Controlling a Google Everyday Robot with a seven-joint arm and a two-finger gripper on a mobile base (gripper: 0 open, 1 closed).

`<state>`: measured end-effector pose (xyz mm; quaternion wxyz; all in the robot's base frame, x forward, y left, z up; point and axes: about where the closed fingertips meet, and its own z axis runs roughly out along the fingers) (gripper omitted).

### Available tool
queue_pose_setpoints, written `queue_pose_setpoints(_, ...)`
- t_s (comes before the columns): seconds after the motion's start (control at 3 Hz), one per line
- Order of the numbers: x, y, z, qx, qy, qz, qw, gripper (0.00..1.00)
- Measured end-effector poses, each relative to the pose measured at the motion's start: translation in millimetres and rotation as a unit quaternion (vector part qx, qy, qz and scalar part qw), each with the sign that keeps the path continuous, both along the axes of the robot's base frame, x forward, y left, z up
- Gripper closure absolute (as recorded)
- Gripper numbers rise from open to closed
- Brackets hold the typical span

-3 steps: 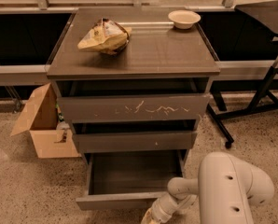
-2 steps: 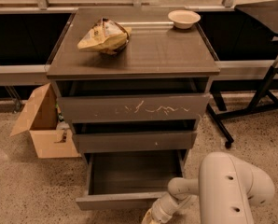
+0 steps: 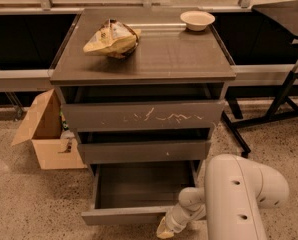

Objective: Close bottom drawer

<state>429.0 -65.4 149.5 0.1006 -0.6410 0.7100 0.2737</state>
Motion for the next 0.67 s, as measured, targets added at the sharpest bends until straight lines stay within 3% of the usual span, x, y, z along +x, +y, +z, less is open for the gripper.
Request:
queue_pose_setpoints(0.33,17.7,-16.2,3.0,-0.014,-0.046,-0.022,0.9986,0.81)
queue_pose_setpoints(0.67,28.8,-28.7,7.6,-0.007,-0.076,-0.03,0.9966,0.59)
